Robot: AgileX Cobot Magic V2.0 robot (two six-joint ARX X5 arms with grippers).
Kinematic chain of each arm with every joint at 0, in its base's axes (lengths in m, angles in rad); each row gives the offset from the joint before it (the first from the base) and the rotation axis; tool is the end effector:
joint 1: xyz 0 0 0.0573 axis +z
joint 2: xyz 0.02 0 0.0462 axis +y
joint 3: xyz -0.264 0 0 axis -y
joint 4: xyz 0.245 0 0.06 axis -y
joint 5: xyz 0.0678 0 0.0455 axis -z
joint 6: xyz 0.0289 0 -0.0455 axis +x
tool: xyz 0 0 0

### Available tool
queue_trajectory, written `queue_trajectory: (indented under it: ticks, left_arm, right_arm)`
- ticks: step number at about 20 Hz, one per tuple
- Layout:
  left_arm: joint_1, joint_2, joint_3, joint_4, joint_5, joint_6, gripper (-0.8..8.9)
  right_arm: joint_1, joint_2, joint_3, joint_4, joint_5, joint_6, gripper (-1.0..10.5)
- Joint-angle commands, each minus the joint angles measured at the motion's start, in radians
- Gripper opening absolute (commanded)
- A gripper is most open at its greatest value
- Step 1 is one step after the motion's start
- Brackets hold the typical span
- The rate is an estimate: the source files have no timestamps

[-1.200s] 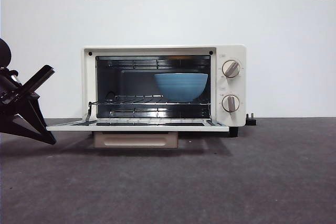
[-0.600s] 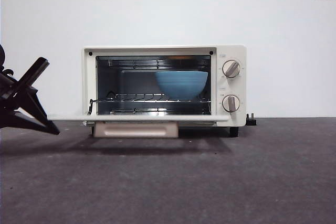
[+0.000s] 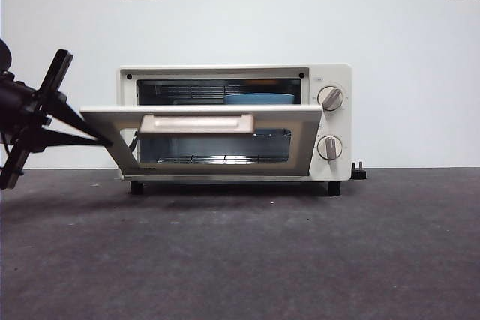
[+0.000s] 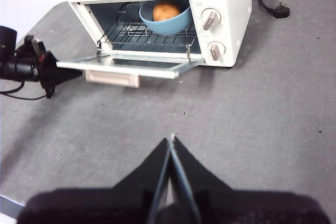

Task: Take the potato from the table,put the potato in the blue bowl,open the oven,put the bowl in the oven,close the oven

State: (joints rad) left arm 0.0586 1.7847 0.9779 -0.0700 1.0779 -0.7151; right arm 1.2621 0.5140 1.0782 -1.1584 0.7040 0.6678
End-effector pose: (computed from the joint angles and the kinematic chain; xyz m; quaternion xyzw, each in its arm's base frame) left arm 0.3419 -0.0054 0.1635 -0.4906 0.4898 -0.2886 0.6604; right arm 0.0298 0.0319 0.3647 0.0711 0.2397 0.1956 0.9483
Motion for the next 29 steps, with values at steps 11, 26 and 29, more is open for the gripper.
queue_trajectory:
  ticks: [11, 26, 29]
  left_arm:
    - [-0.018, -0.006, 0.272, 0.059, -0.047, -0.193, -0.07]
    - [-0.098, -0.149, 0.35, -0.238, -0.086, 0.087, -0.05]
    - [-0.121, -0.267, 0.35, -0.392, -0.225, 0.252, -0.05]
  right_arm:
    - [0.002, -0.001, -0.006, 0.006, 0.05, 0.01, -0.1]
    - [0.002, -0.001, -0.006, -0.082, 0.127, 0.01, 0.0]
    - [0.002, -0.001, -0.006, -0.139, 0.127, 0.01, 0.0]
